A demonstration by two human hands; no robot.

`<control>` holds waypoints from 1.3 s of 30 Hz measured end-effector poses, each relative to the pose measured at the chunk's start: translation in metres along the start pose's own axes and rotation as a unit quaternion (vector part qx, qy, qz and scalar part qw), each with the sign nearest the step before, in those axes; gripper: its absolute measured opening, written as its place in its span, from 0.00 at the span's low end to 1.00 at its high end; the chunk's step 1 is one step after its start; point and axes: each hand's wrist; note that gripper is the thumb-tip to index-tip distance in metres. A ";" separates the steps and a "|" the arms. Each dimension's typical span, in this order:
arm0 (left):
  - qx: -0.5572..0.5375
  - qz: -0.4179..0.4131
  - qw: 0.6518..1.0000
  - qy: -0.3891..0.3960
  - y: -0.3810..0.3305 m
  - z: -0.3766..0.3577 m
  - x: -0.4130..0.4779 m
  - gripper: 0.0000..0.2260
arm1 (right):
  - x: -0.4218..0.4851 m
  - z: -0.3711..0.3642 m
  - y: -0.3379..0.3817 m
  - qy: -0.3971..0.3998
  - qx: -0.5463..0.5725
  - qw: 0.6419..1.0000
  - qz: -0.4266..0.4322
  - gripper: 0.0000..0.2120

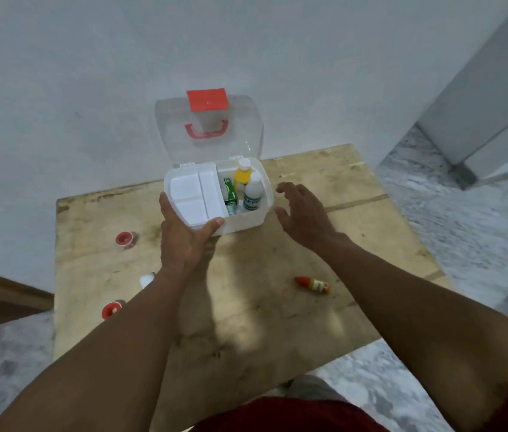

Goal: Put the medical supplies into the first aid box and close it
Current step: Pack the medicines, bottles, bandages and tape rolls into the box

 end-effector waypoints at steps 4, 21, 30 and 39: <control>0.019 0.017 1.000 0.002 -0.001 -0.001 0.001 0.48 | -0.038 0.004 -0.012 0.026 0.006 0.999 -0.030 0.17; 0.053 0.069 0.996 0.006 -0.006 -0.004 -0.002 0.49 | -0.106 -0.002 -0.059 0.262 -0.014 0.965 0.019 0.13; 0.024 0.049 0.998 0.012 -0.009 -0.001 -0.001 0.46 | -0.070 0.018 -0.029 0.100 0.081 0.992 0.013 0.18; 0.000 0.042 0.999 0.013 -0.003 0.000 0.002 0.50 | 0.001 0.030 0.043 -0.100 0.147 0.984 0.025 0.16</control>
Point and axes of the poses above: each hand's wrist, its own x-axis towards the middle knuckle, its own z-axis out of the back of the hand, y = z × x, and after that the axes turned 4 degrees about z, right-handed
